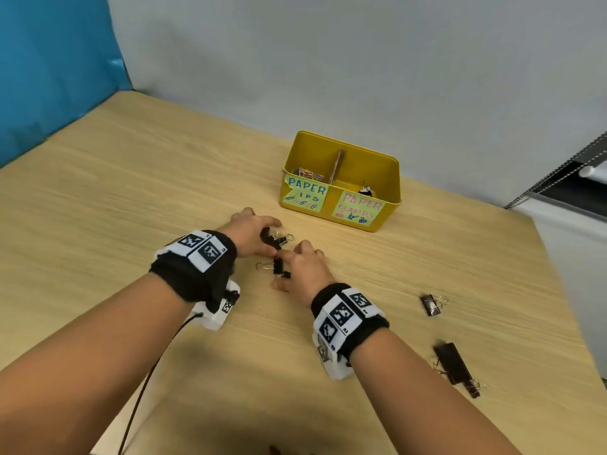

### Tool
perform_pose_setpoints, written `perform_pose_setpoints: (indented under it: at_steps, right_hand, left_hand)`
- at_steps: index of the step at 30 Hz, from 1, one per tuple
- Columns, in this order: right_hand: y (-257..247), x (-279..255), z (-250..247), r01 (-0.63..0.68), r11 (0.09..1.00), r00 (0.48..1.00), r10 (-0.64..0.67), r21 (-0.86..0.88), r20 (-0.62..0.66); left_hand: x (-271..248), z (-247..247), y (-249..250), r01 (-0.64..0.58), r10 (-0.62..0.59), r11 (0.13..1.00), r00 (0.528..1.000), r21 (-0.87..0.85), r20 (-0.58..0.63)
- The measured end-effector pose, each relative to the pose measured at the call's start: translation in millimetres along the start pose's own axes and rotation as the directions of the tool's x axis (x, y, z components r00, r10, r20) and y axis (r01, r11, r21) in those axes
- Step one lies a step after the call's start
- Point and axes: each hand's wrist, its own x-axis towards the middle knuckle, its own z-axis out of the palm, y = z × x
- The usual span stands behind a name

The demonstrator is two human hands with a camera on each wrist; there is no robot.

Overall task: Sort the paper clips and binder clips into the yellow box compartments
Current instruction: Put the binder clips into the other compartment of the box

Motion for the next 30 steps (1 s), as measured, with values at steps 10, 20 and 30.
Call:
perform_pose_setpoints:
  at_steps: [10,20,30]
  right_hand:
    - [21.7,-2.6,-6.4,0.126,0.991,0.992,-0.124,0.056,-0.026]
    - [54.4,-8.5,-10.6,0.018,0.991,0.992,-0.002,0.129,-0.127]
    - [67.7,-11.5,-16.7,-0.007,0.973,0.989,0.041,0.229,-0.144]
  left_hand:
    - [-5.8,10.8,10.0,-0.130,0.147,0.980,0.983,0.150,-0.110]
    - [-11.6,9.3,27.8,-0.230,0.241,0.952,0.970,0.204,-0.030]
    - [-5.8,13.4,32.5,-0.295,0.296,0.897,0.954,0.329,0.046]
